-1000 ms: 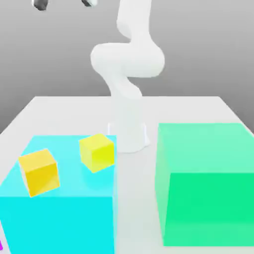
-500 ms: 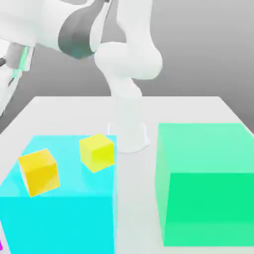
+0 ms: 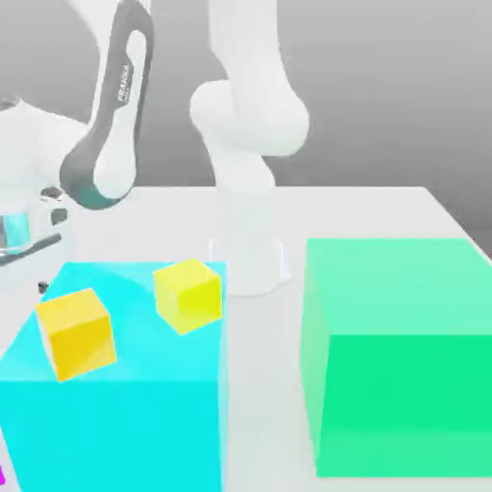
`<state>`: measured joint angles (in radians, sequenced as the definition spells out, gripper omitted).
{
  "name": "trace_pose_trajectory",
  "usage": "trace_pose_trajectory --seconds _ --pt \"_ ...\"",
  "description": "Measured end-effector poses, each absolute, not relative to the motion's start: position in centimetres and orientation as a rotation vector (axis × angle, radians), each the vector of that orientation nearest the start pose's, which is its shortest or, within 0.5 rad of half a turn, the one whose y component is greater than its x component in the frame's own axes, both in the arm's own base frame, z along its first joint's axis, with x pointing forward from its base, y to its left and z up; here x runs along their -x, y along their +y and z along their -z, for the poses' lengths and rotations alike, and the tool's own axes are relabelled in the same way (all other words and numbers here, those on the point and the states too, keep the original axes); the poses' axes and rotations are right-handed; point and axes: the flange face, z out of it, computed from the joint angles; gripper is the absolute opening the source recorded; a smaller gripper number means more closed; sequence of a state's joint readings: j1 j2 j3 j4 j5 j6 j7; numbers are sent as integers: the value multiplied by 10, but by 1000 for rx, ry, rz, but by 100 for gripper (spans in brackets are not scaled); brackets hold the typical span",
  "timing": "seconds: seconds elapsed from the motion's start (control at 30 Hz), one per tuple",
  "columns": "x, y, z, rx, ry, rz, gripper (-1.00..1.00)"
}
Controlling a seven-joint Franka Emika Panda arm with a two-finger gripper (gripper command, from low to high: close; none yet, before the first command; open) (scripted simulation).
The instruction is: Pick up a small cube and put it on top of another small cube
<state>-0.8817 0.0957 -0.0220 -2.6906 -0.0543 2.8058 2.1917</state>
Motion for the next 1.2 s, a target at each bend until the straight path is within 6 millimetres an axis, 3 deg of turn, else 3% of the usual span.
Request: trace_pose_trajectory --seconds 0.1,0.33,0.37,0.57,0.9,1.03,1.2 --pt "-250 -323 -182 53 3136 7 0" --pt "-248 -323 -130 40 3138 1 0" --pt "-248 -322 -125 41 3140 0 -100" --pt "-248 -322 -123 42 3139 4 -100" --pt "-249 -323 -187 43 3139 4 -100" --pt "-293 -326 -220 159 3161 28 -100" --pt "-365 -310 -274 349 3164 56 -100"
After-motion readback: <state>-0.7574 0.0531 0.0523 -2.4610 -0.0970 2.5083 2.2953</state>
